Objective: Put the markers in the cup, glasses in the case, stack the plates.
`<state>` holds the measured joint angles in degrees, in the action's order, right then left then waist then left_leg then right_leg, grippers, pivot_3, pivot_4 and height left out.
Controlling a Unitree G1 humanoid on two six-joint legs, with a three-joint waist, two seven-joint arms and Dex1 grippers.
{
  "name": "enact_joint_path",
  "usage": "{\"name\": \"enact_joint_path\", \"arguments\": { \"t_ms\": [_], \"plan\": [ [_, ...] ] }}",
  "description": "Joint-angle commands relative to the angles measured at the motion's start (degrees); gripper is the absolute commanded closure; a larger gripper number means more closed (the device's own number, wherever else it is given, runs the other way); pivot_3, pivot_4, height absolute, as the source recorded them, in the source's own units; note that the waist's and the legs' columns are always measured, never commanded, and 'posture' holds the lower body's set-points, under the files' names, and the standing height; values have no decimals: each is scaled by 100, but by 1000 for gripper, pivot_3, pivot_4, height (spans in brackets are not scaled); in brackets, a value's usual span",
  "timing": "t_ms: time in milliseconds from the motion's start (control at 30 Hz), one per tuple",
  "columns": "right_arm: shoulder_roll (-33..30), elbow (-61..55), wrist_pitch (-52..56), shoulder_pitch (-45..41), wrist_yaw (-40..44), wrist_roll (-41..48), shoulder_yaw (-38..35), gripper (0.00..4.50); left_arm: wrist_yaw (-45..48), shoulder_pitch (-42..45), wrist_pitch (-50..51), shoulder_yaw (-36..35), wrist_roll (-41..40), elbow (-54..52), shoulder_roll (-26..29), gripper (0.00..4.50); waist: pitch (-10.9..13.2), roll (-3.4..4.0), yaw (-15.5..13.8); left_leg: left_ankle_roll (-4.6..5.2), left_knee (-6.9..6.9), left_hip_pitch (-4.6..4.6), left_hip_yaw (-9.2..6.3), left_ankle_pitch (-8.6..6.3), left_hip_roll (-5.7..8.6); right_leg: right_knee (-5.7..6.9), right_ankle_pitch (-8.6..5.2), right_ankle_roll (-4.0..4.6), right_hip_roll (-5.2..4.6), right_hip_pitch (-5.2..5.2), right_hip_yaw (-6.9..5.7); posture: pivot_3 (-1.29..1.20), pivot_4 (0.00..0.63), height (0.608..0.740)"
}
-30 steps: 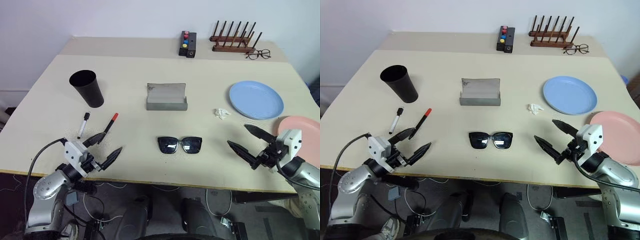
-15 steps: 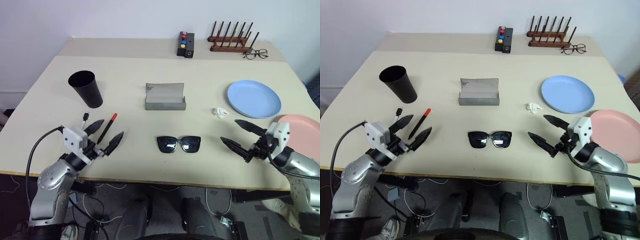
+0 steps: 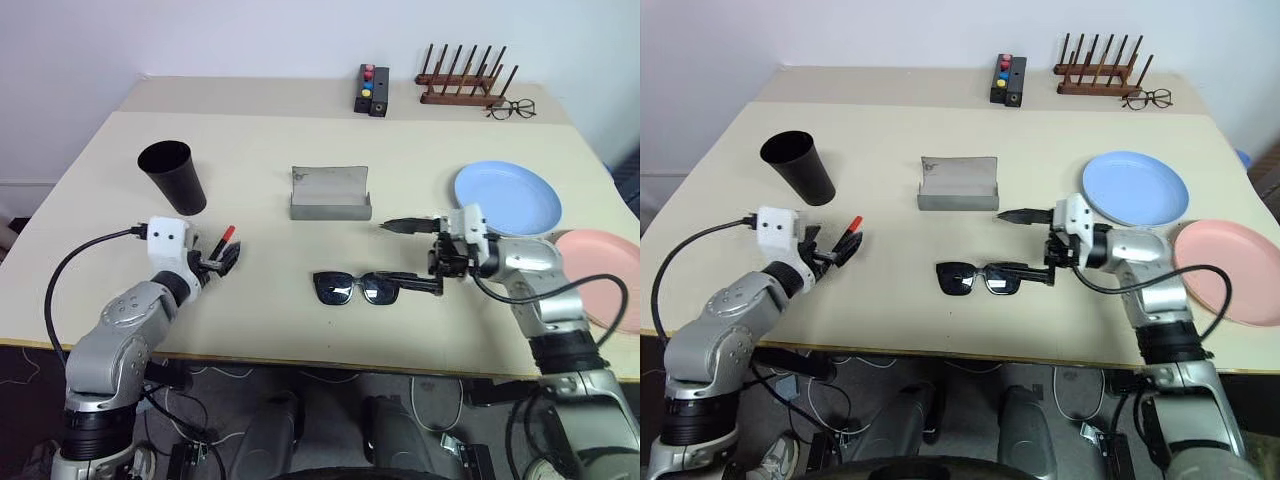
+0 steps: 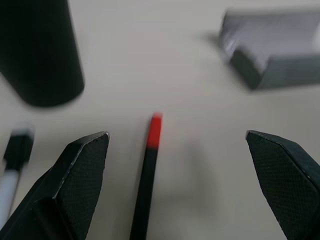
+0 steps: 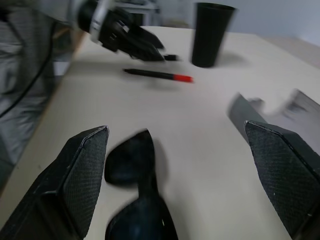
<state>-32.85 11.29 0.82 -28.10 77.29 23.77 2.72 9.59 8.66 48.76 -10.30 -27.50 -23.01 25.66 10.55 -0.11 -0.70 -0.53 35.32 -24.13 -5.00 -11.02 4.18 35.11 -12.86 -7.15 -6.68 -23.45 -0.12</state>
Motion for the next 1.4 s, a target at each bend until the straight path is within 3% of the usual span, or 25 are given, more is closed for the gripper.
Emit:
{"name": "enact_joint_path", "arguments": {
  "t_ms": [33,300,667,1033,1267,1400],
  "plan": [
    [64,-6,44,-299,183,-26,154,72,-159,327,485,-227,-147,-195,-23,0,2,-2,0,-2,0,0,-1,0,0,1,0,0,1,-1,0,0,150,740],
    [48,95,216,-688,62,-308,318,72,390,675,1300,-303,-298,-65,721,0,3,-4,41,-9,-9,0,-1,3,-1,8,5,-8,2,-12,1,0,150,740],
    [-78,192,572,-808,-310,-998,559,72,1490,662,887,-144,-180,437,1425,0,4,-6,39,-15,-11,-1,1,3,-1,8,-3,8,1,-16,4,0,150,740],
    [-244,66,722,-811,-359,-1186,561,72,1963,817,211,55,223,1425,1482,0,5,-7,37,-16,-12,-2,3,3,-1,8,-3,8,0,-17,5,0,150,740],
    [-279,-73,823,-830,-395,-1154,520,72,1817,1177,477,484,478,1586,1330,0,5,-8,29,-15,-11,-3,3,3,0,8,4,-4,-1,-18,6,0,150,740],
    [-279,-132,872,-835,-431,-1141,490,0,1780,1202,733,550,467,1428,1269,1806,6,-8,32,-14,-12,-4,2,4,0,8,8,-12,0,-19,6,0,150,740]
  ]
}}
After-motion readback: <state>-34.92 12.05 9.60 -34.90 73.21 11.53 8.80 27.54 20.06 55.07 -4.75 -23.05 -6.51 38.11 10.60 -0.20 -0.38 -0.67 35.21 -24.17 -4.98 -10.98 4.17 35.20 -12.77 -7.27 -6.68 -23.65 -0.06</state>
